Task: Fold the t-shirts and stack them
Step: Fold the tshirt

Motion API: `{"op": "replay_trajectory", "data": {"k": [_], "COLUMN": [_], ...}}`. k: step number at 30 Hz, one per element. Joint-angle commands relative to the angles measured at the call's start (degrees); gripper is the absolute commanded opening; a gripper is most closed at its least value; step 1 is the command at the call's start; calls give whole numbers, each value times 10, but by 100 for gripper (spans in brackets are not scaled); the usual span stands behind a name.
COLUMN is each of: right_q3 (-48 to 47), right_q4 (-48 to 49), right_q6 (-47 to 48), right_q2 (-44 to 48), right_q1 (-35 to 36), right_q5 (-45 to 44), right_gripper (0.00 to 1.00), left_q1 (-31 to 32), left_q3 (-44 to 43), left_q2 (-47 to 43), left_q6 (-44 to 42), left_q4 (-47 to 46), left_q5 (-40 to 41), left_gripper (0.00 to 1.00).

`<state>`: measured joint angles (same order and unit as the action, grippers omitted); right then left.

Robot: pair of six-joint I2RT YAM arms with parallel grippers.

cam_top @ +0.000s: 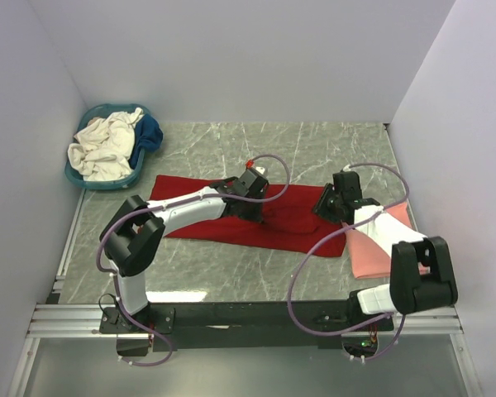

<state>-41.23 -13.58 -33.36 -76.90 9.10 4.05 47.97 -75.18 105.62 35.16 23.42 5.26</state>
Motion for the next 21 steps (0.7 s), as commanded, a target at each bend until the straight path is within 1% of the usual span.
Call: {"op": "replay_trajectory", "data": {"k": [1, 7, 12, 15, 16, 18, 19, 21], "right_q3": [-14, -4, 13, 23, 26, 35, 39, 49], "right_q4": [30, 56, 72, 73, 73, 73, 73, 73], "right_q6": [6, 4, 0, 1, 1, 1, 0, 0], "right_q2": [-32, -68, -67, -60, -57, -47, -41, -25], "right_q1": [-2, -2, -2, -2, -2, -2, -2, -1], "right_q5": [-9, 2, 22, 27, 29, 38, 43, 52], "right_gripper": [40, 40, 36, 27, 23, 18, 12, 9], "left_q1": [-6, -17, -19, -19, -20, -19, -19, -19], "left_q3": [5, -22, -71, -90, -93, -98, -99, -97], "left_q2": [-35, -26, 16, 41, 46, 57, 60, 66], "left_q6": [0, -1, -4, -2, -1, 1, 1, 1], "left_q4": [-16, -21, -15, -15, -18, -20, -21, -22], "left_q5": [-4, -25, -38, -47, -55, -60, -61, -62], "left_gripper": [31, 36, 37, 37, 37, 36, 36, 36]}}
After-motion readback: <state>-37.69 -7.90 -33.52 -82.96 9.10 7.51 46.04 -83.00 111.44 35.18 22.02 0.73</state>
